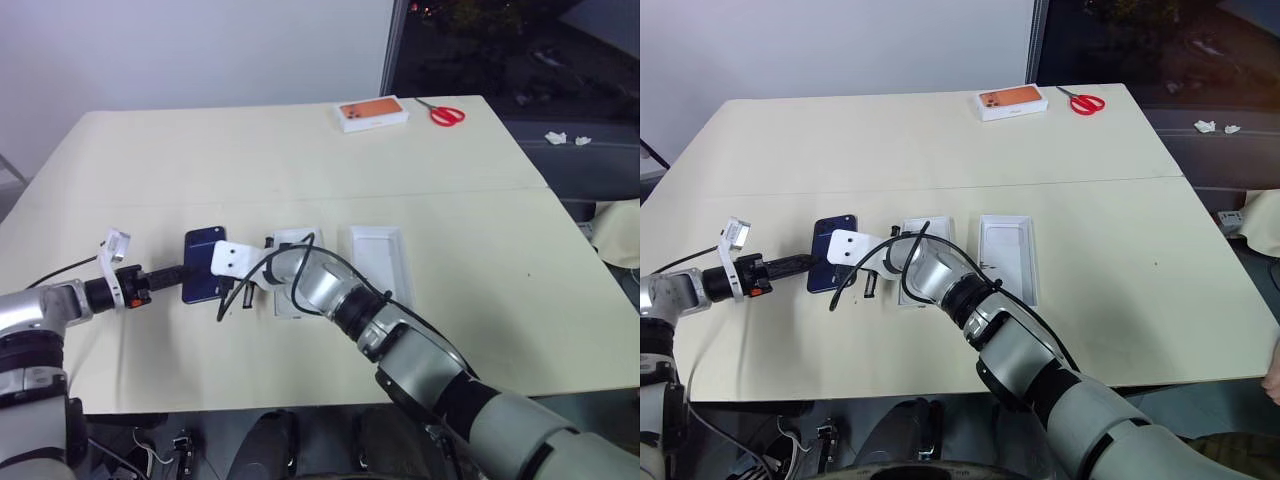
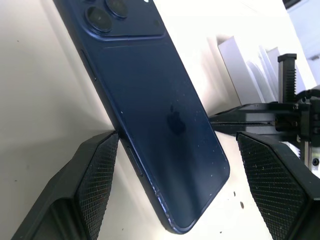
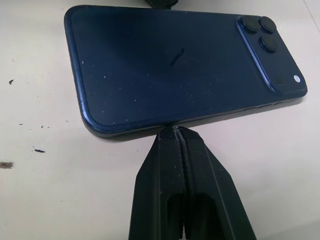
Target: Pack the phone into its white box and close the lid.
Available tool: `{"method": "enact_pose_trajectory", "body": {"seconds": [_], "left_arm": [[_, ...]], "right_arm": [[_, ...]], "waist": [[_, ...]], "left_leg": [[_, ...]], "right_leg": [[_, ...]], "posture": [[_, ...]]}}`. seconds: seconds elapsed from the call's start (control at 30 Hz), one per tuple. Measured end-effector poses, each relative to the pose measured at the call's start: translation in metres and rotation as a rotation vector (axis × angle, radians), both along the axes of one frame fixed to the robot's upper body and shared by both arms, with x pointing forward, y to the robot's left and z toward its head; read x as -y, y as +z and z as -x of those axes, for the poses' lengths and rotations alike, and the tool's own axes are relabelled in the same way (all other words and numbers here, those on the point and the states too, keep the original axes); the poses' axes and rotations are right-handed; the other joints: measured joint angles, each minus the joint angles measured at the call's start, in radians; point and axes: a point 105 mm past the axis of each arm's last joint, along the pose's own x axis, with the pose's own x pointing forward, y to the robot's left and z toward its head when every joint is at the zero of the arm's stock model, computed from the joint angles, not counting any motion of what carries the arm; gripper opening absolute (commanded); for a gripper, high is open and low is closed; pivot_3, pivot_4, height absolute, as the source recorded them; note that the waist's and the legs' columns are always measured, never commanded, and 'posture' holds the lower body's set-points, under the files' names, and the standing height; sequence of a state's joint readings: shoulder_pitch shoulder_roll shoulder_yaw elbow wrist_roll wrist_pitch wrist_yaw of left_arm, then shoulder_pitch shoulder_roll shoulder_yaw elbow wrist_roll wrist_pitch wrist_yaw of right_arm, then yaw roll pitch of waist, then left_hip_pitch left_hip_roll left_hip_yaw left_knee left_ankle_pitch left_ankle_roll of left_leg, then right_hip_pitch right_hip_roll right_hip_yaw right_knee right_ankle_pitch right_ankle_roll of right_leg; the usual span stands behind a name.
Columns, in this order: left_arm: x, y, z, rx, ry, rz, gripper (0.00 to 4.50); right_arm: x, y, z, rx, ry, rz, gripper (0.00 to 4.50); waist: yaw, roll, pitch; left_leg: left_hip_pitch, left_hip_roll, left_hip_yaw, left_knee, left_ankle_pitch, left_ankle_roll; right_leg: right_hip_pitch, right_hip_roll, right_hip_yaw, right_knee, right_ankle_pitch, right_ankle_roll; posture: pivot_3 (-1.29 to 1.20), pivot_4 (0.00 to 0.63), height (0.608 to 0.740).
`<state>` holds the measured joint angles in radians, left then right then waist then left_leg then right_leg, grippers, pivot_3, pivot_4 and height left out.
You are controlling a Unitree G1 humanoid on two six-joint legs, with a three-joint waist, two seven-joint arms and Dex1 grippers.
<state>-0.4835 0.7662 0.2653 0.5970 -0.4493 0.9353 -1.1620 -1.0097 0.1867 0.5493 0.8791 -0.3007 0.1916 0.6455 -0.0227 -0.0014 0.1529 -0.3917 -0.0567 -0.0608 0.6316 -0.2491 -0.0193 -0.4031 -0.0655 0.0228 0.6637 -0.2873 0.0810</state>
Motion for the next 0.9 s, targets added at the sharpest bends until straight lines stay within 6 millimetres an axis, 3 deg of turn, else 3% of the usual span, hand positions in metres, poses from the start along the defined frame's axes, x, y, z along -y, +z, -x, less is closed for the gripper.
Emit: {"method": "enact_pose_trajectory", "body": {"seconds": [0.43, 0.9], "left_arm": [[0.027, 0.001, 0.004, -0.059, -0.026, 0.153, 3.97], [0.017, -0.002, 0.004, -0.055, 0.029, 0.225, 3.97]], "right_arm": [[-0.001, 0.000, 0.001, 0.015, 0.016, 0.008, 0.07], [-0.004, -0.001, 0.005, 0.032, 0.052, 0.026, 0.07]], "waist": [[0.001, 0.000, -0.001], [-0.015, 0.000, -0.001]], "left_leg": [[0.000, 0.000, 0.000, 0.000, 0.000, 0.000], [0.000, 0.001, 0.000, -0.001, 0.001, -0.001]], "right_leg": [[0.000, 0.000, 0.000, -0.001, 0.000, 0.000], [-0.001, 0.001, 0.000, 0.000, -0.001, -0.001]], "posture": [[0.00, 0.150, 0.740], [0.00, 0.150, 0.740]]}}
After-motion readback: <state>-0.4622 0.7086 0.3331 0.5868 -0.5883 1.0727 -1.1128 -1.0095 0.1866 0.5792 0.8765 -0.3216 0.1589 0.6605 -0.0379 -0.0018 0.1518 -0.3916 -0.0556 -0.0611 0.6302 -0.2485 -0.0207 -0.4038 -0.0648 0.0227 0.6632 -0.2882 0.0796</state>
